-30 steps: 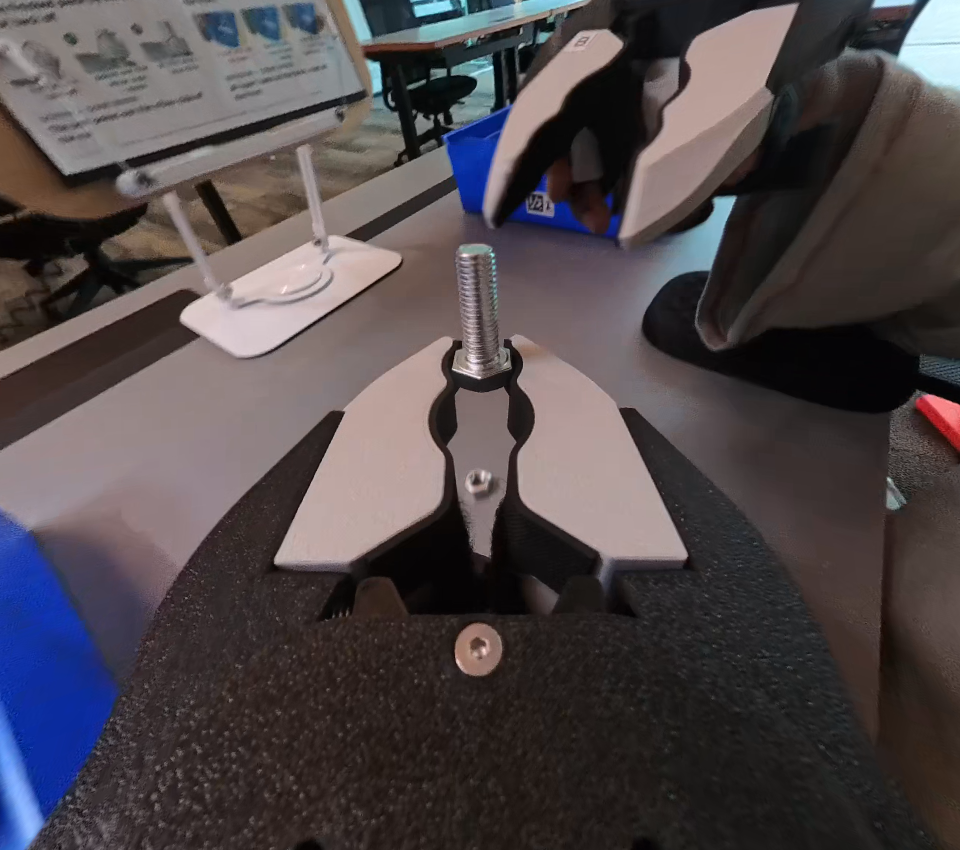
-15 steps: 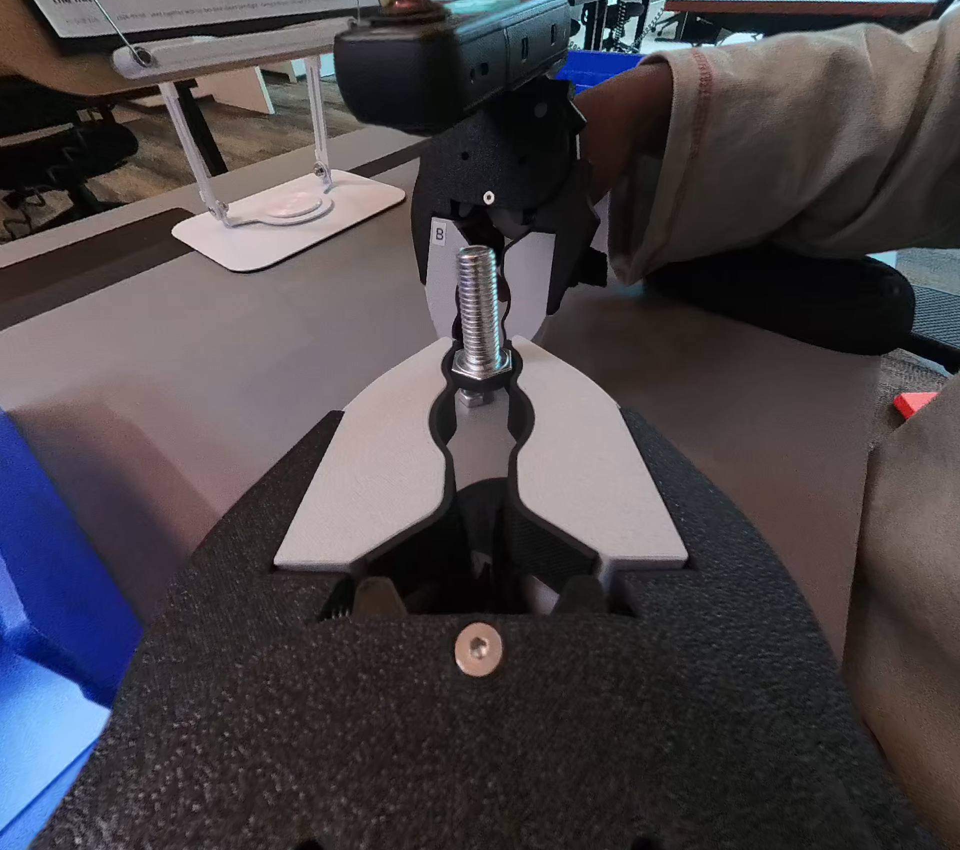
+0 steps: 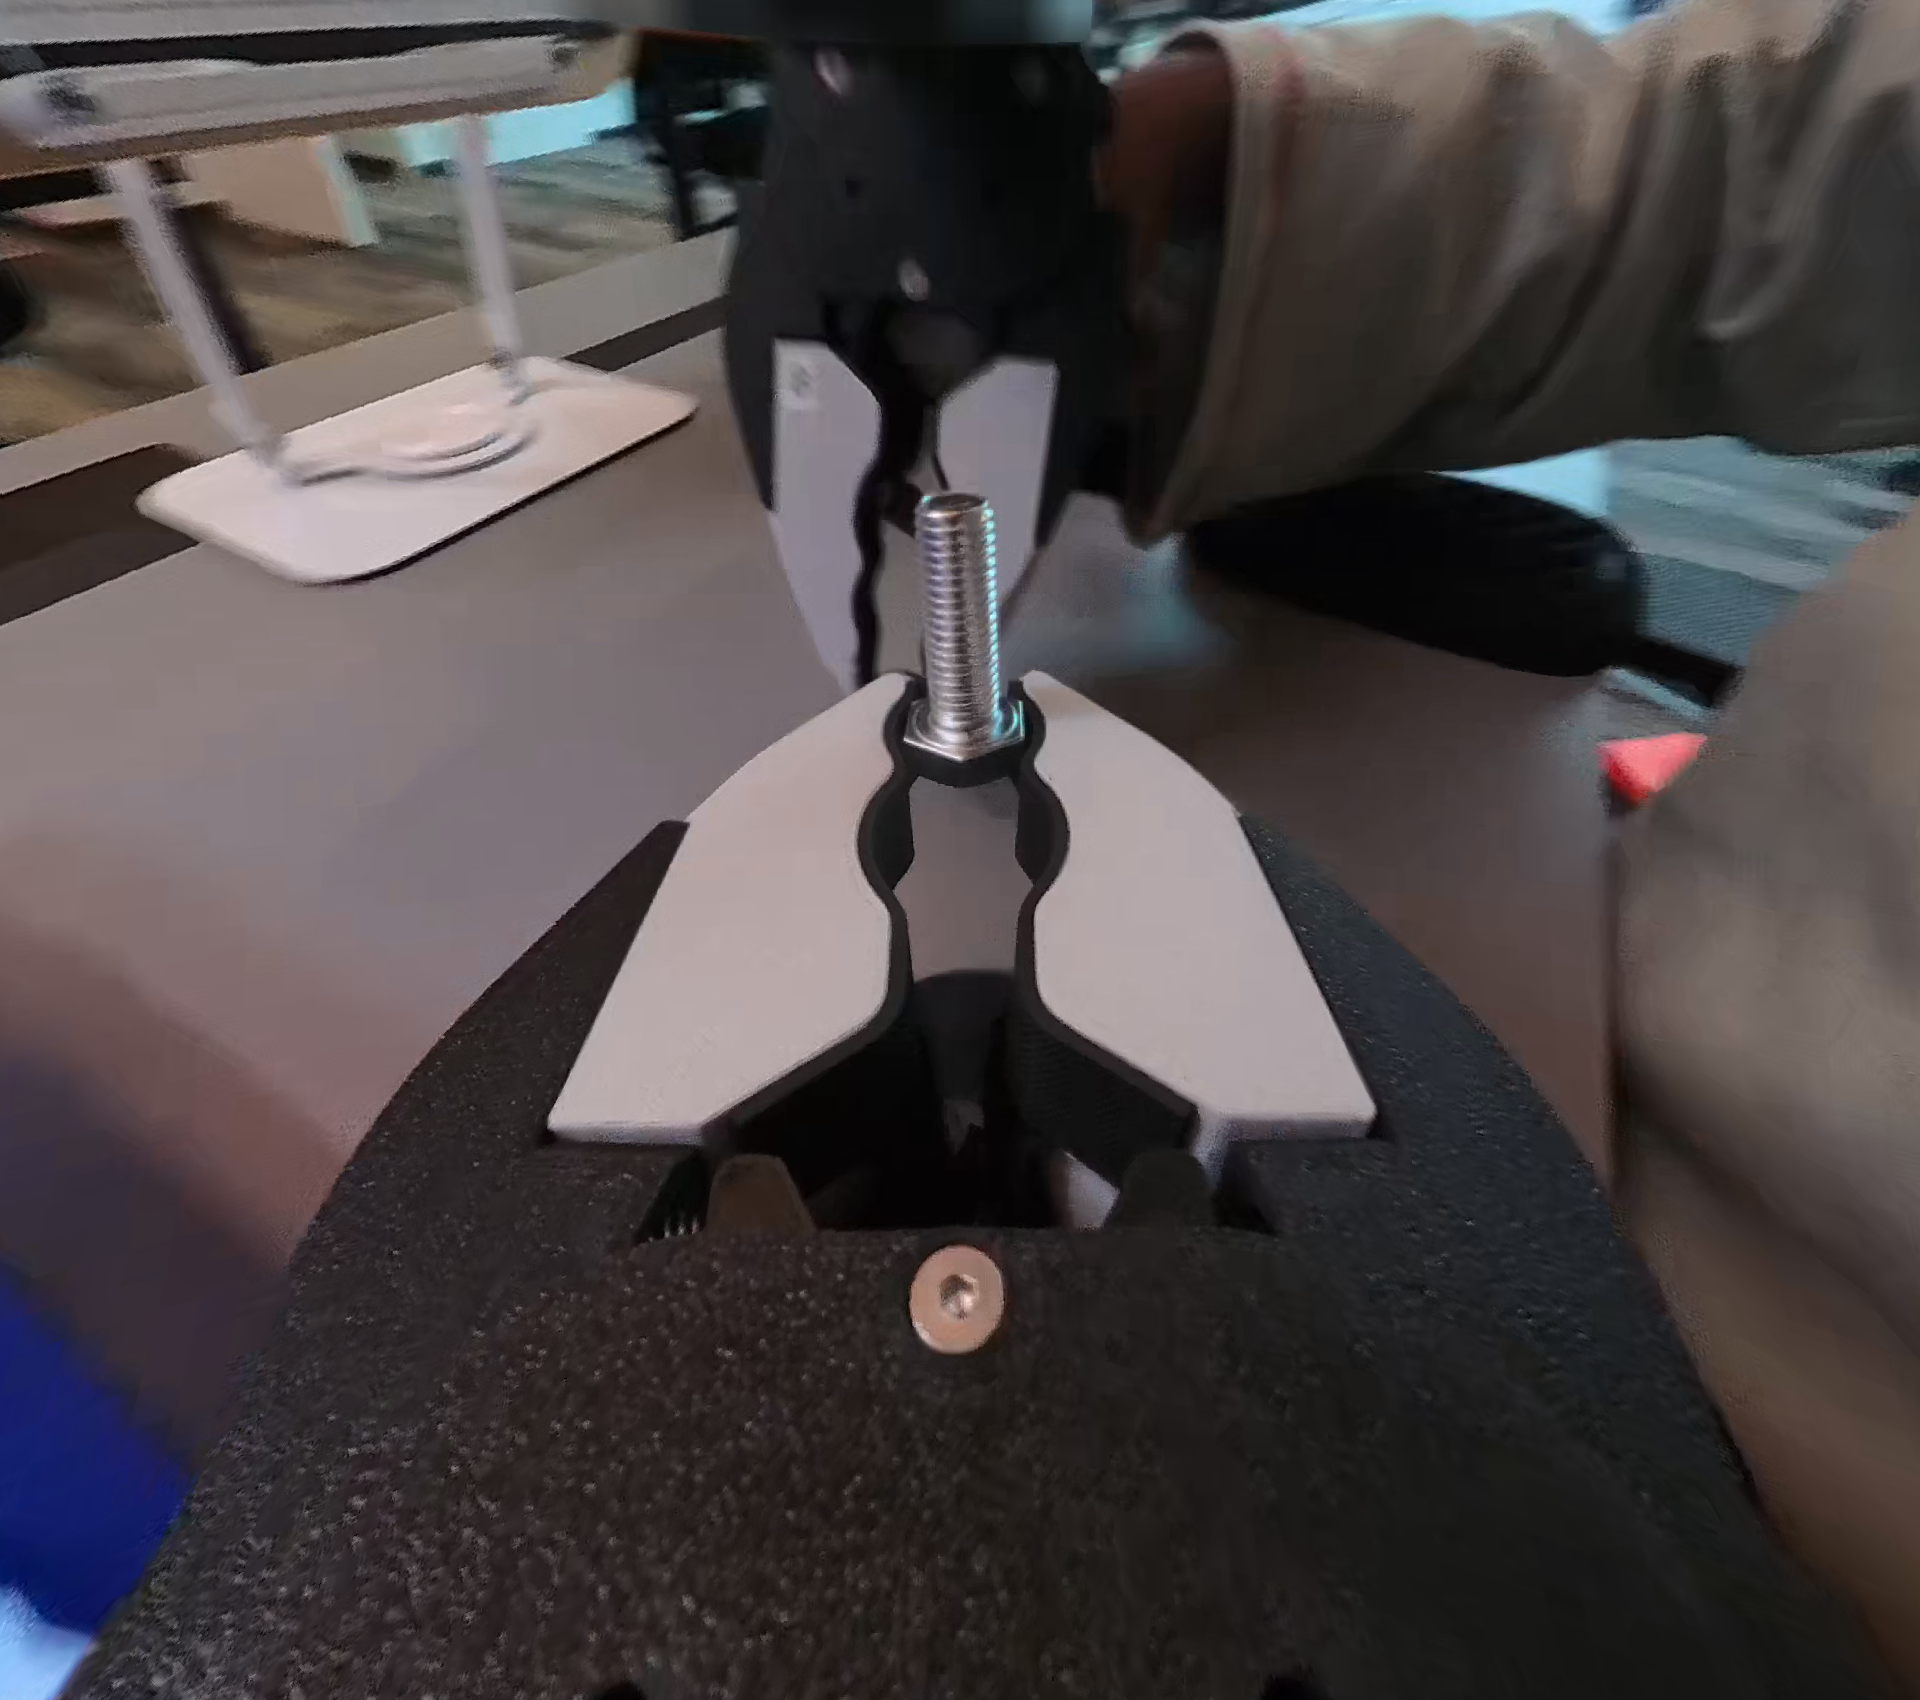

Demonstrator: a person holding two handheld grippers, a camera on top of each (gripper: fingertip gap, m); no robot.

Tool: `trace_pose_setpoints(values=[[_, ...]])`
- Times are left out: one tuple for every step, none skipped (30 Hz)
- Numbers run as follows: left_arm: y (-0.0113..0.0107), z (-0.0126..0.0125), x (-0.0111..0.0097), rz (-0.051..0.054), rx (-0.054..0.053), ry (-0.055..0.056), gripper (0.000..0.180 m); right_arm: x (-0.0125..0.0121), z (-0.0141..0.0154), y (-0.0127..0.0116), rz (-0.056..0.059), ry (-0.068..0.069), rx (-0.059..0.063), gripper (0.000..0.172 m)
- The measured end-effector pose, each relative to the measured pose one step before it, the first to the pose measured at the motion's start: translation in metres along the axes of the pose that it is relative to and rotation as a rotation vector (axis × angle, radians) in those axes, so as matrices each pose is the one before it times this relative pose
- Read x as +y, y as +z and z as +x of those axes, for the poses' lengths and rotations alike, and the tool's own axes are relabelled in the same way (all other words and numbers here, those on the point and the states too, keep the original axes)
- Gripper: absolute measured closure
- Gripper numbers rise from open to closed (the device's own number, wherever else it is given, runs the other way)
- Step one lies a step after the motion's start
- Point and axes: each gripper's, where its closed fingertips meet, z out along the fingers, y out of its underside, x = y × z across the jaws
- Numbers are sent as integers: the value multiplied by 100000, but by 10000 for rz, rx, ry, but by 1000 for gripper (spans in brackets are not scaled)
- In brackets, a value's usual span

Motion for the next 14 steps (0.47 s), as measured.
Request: trace_pose_setpoints(values=[[398, 938, -503, 188, 882, 27, 165, -458, -489, -1806, 335, -248, -33, 155], [501, 1065, -648, 270, 1001, 146, 165, -489, -589, -1989, 267, -350, -43, 155], [633, 1005, -727, 306, 999, 197, 165, -471, -554, -2094, 163, -364, 2, 155], [759, 892, -652, 228, 1027, 178, 165, -564, -617, -2100, 127, -390, -29, 155], [859, 786, -396, 69, 1077, 161, 165, -718, -680, -2044, 147, -426, -65, 155], [900, 513, -237, -6, 978, 157, 165, -790, -741, -1865, 104, -429, -122, 155], [898, 384, -190, 48, 972, 148, 165, -827, -673, -1616, 54, -382, -111, 155], [858, 415, -140, 120, 1069, 72, 165, -845, -767, -1224, 26, -355, -220, 155], [786, 315, -38, 161, 1053, 50, 166, -811, -902, -779, -1, -391, -337, 155], [675, -61, 202, 110, 825, 31, 166, -687, -799, -305, -59, -415, -307, 155], [570, -283, 471, 0, 637, -22, 166, -450, -684, 102, -157, -378, -301, 155], [512, -499, 475, 49, 393, -73, 166, -199, -534, 393, -207, -292, -294, 155], [514, -432, 260, 213, 308, -66, 166, -22, -361, 608, -192, -211, -249, 155], [514, -288, 222, 269, 256, -46, 166, 179, -252, 697, -189, -156, -214, 155]])
